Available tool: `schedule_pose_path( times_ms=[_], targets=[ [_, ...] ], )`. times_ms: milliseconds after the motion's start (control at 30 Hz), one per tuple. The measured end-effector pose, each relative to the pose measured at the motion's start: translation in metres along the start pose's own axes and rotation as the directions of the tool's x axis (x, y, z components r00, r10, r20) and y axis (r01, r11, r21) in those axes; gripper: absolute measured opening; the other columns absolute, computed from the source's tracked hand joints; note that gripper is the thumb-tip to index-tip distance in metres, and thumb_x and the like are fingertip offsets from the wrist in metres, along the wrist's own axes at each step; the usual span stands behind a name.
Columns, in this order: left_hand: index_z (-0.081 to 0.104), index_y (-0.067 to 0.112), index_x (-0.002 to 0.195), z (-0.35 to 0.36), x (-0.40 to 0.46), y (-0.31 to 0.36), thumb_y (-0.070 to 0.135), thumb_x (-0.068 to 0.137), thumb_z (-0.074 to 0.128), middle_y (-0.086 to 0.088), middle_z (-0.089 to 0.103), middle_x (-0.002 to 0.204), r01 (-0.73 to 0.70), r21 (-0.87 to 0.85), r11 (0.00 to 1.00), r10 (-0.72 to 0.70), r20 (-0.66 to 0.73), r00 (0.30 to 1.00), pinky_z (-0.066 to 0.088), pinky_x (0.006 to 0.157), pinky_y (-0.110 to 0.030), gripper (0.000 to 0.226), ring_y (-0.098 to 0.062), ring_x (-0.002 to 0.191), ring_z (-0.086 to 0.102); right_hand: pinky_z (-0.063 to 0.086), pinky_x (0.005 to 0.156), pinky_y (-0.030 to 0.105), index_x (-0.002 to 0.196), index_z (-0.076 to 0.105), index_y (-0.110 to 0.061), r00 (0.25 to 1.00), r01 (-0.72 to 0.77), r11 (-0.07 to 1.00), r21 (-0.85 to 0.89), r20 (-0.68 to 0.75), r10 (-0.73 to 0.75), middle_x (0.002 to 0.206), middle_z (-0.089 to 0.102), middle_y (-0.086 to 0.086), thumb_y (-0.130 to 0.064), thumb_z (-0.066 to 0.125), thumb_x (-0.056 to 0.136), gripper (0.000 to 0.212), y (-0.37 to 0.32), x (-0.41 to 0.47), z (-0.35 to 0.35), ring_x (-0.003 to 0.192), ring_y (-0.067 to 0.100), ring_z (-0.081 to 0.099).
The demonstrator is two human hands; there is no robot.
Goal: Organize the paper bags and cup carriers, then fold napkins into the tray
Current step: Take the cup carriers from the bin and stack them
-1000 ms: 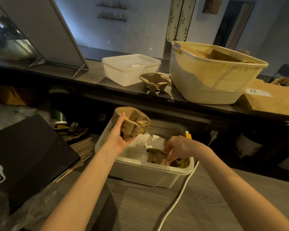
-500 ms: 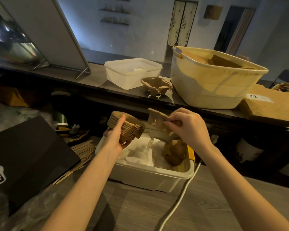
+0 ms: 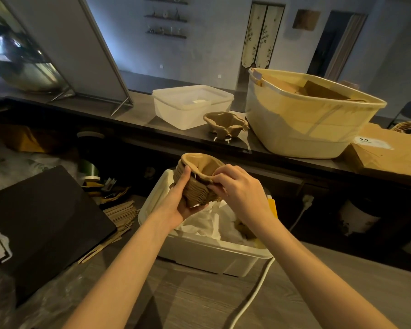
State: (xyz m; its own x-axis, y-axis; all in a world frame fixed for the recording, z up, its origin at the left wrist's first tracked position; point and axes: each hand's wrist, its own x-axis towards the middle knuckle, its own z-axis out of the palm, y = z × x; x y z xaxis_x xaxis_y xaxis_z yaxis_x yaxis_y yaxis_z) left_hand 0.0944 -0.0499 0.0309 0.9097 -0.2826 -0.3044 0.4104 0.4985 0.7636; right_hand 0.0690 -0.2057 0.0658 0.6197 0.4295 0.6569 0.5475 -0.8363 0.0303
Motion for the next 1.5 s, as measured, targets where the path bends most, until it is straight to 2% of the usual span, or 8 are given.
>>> schedule_pose_path(
  times_ms=[167,367,567,867,1033,1133,1333,1500],
  targets=[
    [0.044,0.018,0.131,0.001,0.005,-0.003,0.053,0.069,0.063,-0.016,0.058,0.119,-0.012,0.018,1.0,0.014,-0.066,0.998,0.052,0.088,-0.04,0.073,-0.03,0.109,0.058,0.056,0.077,0.026,0.105,0.071,-0.012,0.97,-0.001,0.991,0.133,0.241,-0.031,0.105,0.068,0.004,-0.016,0.066,0.085,0.021,0.01,0.002,-0.009,0.094,0.016,0.065],
    [0.04,0.02,0.135,0.007,0.012,-0.013,0.05,0.062,0.066,-0.014,0.056,0.123,-0.01,0.003,1.0,0.01,-0.035,0.999,0.053,0.084,-0.038,0.083,-0.029,0.111,0.057,0.049,0.079,0.012,0.113,0.066,-0.021,0.911,-0.392,0.856,0.337,0.27,0.311,0.1,0.064,-0.012,-0.021,0.052,0.094,0.024,0.029,-0.007,-0.036,0.088,-0.006,0.056],
    [0.045,0.021,0.124,0.013,0.019,-0.018,0.041,0.083,0.06,-0.011,0.056,0.115,-0.011,-0.099,0.995,0.01,-0.018,1.0,0.049,0.087,-0.041,0.049,-0.027,0.109,0.053,0.048,0.076,0.025,0.118,0.062,-0.02,0.753,-0.535,0.828,-0.168,0.349,0.557,0.113,0.062,0.0,-0.029,0.05,0.095,0.027,0.069,-0.034,-0.024,0.1,0.015,0.058],
    [0.046,0.022,0.122,0.007,0.022,-0.017,0.041,0.086,0.058,-0.01,0.056,0.116,-0.061,-0.099,0.993,0.052,-0.085,0.995,0.046,0.093,-0.043,0.043,-0.027,0.111,0.052,0.01,0.114,0.048,0.135,0.046,-0.017,0.409,-0.199,0.773,-0.602,0.666,0.624,0.146,0.037,0.009,-0.067,0.046,0.083,0.072,0.066,-0.038,0.016,0.141,0.033,0.016],
    [0.049,0.021,0.116,0.001,0.021,-0.013,0.042,0.085,0.057,-0.01,0.056,0.116,-0.073,-0.113,0.991,0.059,-0.117,0.991,0.046,0.094,-0.044,0.038,-0.027,0.11,0.053,0.005,0.115,0.051,0.133,0.046,-0.016,0.412,-0.269,0.761,-0.591,0.643,0.645,0.14,0.047,0.011,-0.047,0.034,0.097,0.049,0.049,-0.038,0.032,0.14,0.033,0.023],
    [0.05,0.023,0.114,-0.001,0.02,-0.012,0.042,0.087,0.056,-0.009,0.056,0.114,-0.08,-0.112,0.99,0.067,-0.113,0.991,0.046,0.094,-0.043,0.034,-0.025,0.108,0.054,0.026,0.11,0.044,0.139,0.036,-0.011,0.497,-0.386,0.771,-0.507,0.59,0.637,0.141,0.041,0.014,-0.034,0.046,0.096,0.049,0.045,-0.038,0.037,0.132,0.034,0.036],
    [0.047,0.022,0.121,-0.003,0.018,-0.009,0.042,0.086,0.057,-0.008,0.056,0.114,-0.089,-0.126,0.988,0.073,-0.124,0.99,0.049,0.085,-0.039,0.041,-0.024,0.106,0.054,0.053,0.08,0.034,0.137,0.03,-0.008,0.465,-0.706,0.669,-0.232,0.561,0.685,0.114,0.059,0.015,-0.006,0.055,0.09,0.053,0.041,-0.037,0.041,0.099,0.029,0.062],
    [0.042,0.019,0.132,-0.004,0.022,-0.008,0.044,0.082,0.061,-0.011,0.057,0.12,-0.096,-0.111,0.989,0.074,-0.188,0.979,0.049,0.088,-0.037,0.058,-0.026,0.112,0.055,0.057,0.076,0.035,0.134,0.036,-0.016,0.622,-0.671,0.731,-0.121,0.445,0.644,0.105,0.065,0.006,-0.014,0.065,0.086,0.056,0.036,-0.022,0.01,0.091,0.02,0.065]
  ],
)
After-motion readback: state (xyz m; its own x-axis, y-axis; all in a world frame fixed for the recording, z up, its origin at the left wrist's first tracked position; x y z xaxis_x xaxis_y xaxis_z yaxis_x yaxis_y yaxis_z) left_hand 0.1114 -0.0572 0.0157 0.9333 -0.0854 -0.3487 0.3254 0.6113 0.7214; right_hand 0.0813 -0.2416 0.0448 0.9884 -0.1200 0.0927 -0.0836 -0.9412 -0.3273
